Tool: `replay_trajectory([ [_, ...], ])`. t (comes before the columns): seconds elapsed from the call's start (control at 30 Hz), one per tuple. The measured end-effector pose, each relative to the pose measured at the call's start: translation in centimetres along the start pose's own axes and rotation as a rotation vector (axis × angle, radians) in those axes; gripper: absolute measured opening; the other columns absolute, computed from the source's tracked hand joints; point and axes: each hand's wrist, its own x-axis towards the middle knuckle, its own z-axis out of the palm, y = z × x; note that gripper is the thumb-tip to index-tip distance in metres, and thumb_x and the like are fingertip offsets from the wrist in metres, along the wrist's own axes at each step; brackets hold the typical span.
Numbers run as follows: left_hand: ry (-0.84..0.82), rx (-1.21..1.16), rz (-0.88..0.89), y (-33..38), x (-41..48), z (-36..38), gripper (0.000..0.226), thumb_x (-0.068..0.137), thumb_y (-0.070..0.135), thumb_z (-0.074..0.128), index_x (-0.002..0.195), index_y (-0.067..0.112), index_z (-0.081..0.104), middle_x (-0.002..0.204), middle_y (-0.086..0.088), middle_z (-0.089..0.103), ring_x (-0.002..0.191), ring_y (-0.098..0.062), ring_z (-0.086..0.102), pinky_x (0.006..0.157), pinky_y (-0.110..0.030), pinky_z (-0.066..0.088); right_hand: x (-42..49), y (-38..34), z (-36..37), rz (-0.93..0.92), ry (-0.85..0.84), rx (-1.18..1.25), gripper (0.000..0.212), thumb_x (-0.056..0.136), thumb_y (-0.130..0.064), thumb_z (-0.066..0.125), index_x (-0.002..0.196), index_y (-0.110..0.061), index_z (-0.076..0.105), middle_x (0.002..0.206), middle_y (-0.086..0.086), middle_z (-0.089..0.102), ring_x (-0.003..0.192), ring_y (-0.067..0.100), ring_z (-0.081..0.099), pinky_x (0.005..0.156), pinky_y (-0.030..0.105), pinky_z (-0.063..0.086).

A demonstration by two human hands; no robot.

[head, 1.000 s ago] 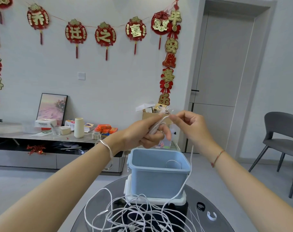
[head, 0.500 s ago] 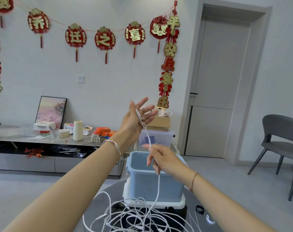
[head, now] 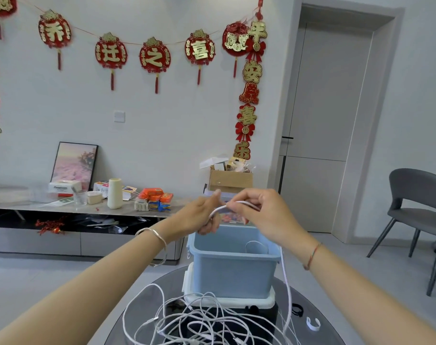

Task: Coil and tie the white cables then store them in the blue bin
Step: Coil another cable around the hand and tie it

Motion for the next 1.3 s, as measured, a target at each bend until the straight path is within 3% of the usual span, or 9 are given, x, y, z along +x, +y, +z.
replay_trajectory([
  [0.17,-0.266,-0.34,-0.074,0.7,-0.4,0.3,0.058,0.102,0.044,0.018,0.077,0.011,0.059,0.045,0.006,0.023,0.039,-0.007,0.015,0.037,-0.015,0.019,0.7,0.7,-0.9,0.037,0.076,0.129,0.009,0.08,-0.013,0.073,0.081,-0.006,0.068,0.066,0.011,0.062,0.05,0.002,0.051,0.05,0.012,0.041],
  [0.33,-0.446,-0.694,-0.064,1.7,-0.6,0.1,0.052,0.095,0.047,0.028,0.062,0.014,0.051,0.037,0.01,0.024,0.031,-0.002,0.016,0.034,-0.015,0.014,0.9,1.2,-0.5,0.185,0.124,0.494,0.003,0.087,-0.012,0.061,0.085,-0.012,0.063,0.05,-0.01,0.052,0.035,0.0,0.037,0.038,0.01,0.031],
  [0.5,-0.305,-1.122,-0.009,2.5,-0.2,-0.3,0.049,0.093,0.043,0.033,0.064,0.017,0.063,0.04,0.008,0.016,0.035,-0.007,0.008,0.033,-0.014,0.012,0.9,2.8,1.7,0.26,0.124,0.624,0.017,0.096,-0.016,0.05,0.1,-0.017,0.066,0.06,-0.005,0.054,0.036,0.003,0.027,0.038,0.014,0.022],
  [0.6,-0.127,-1.295,0.083,2.8,0.9,-1.0,0.058,0.101,0.045,0.023,0.097,0.015,0.072,0.049,0.007,0.014,0.036,-0.005,0.012,0.034,-0.012,0.018,0.3,3.4,3.4,0.299,0.023,0.515,0.025,0.1,-0.014,0.042,0.116,-0.018,0.061,0.066,-0.005,0.06,0.035,0.005,0.025,0.038,0.016,0.021],
  [0.77,0.38,-0.979,0.108,1.6,2.9,-1.8,0.055,0.1,0.05,0.021,0.13,0.016,0.053,0.054,0.009,0.057,0.046,-0.002,0.056,0.047,-0.014,0.047,-1.0,2.8,5.0,0.255,-0.169,0.167,0.027,0.101,-0.013,0.039,0.119,-0.02,0.059,0.065,-0.006,0.063,0.036,0.006,0.032,0.038,0.016,0.026],
  [0.9,0.475,-0.609,0.068,0.0,2.9,-2.0,0.057,0.099,0.052,0.02,0.135,0.017,0.048,0.088,-0.002,0.072,0.068,-0.013,0.071,0.058,-0.019,0.054,-2.0,1.7,4.5,0.168,-0.275,-0.093,0.016,0.099,-0.018,0.045,0.098,-0.018,0.06,0.063,-0.003,0.063,0.042,0.002,0.043,0.045,0.015,0.033],
  [1.03,0.415,-0.199,0.079,-1.0,2.2,-1.6,0.055,0.1,0.045,0.025,0.127,0.008,0.055,0.072,-0.007,0.07,0.053,-0.013,0.066,0.052,-0.02,0.053,-1.9,0.7,3.0,0.06,-0.204,-0.26,0.019,0.095,-0.029,0.052,0.083,-0.017,0.062,0.052,-0.007,0.06,0.045,0.006,0.046,0.053,0.028,0.041],
  [1.13,0.239,0.015,0.078,-1.2,1.3,-1.4,0.057,0.101,0.044,0.024,0.11,0.009,0.067,0.049,0.002,0.059,0.04,-0.01,0.053,0.048,-0.019,0.043,-0.8,0.1,1.2,-0.005,-0.028,-0.24,0.023,0.087,-0.036,0.065,0.073,-0.017,0.064,0.052,-0.002,0.055,0.047,0.006,0.037,0.052,0.025,0.032],
  [1.3,-0.114,-0.07,-0.042,0.4,-0.5,-0.7,0.065,0.102,0.048,0.016,0.102,0.01,0.069,0.049,0.0,0.029,0.039,-0.007,0.027,0.042,-0.017,0.026,0.6,-0.4,-1.1,-0.012,0.135,0.046,0.024,0.077,-0.024,0.074,0.071,-0.003,0.066,0.05,0.0,0.049,0.043,0.006,0.037,0.046,0.014,0.033],
])
